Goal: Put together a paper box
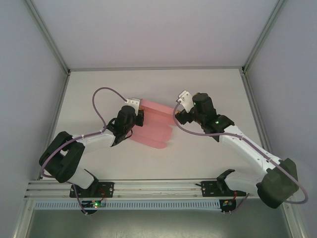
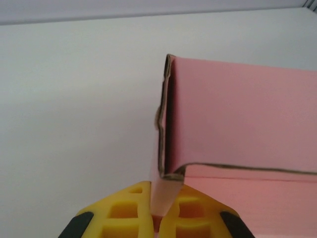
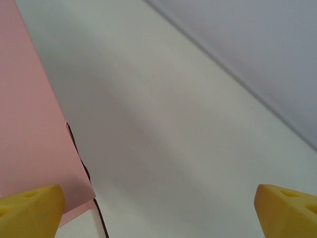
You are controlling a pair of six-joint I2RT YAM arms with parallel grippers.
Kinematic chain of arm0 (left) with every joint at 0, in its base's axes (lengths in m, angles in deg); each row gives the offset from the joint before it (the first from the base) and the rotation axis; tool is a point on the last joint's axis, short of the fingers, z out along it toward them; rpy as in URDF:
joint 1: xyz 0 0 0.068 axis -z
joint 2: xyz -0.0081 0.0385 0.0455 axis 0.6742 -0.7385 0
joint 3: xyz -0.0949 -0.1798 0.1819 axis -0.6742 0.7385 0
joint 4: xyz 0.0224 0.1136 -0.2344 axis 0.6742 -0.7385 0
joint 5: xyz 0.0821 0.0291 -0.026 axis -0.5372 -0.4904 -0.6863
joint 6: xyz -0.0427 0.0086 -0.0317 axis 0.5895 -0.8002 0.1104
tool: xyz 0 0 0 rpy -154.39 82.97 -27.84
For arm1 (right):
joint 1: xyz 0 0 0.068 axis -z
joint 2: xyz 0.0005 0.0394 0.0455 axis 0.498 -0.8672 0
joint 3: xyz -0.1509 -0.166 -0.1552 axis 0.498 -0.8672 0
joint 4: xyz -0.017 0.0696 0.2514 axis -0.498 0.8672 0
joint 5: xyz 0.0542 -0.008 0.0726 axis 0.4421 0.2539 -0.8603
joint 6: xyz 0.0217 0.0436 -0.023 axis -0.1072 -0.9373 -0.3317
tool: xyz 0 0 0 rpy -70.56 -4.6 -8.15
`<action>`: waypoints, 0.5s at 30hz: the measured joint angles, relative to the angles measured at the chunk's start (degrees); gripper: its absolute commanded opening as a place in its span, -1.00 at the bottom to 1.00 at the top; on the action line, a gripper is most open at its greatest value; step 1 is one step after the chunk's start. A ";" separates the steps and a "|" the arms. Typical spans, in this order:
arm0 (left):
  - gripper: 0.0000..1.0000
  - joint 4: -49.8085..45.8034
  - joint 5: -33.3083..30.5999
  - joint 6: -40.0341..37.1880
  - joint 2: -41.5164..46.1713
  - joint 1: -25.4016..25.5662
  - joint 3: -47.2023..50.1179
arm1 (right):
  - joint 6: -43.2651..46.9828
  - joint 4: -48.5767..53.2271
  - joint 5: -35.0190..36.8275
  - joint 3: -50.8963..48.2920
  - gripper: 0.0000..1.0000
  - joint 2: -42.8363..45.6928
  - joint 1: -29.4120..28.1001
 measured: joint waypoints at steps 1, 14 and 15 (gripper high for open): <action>-1.00 -0.11 0.00 0.00 0.00 -0.02 0.24 | 0.00 0.15 -0.85 0.02 0.97 -0.61 0.20; -1.00 0.81 6.60 2.80 0.20 0.42 0.68 | -1.33 -1.03 -15.80 0.24 0.97 -7.32 2.05; -1.00 0.81 6.60 2.95 0.20 0.39 0.68 | -1.57 -1.75 -15.76 0.24 0.97 -7.39 2.05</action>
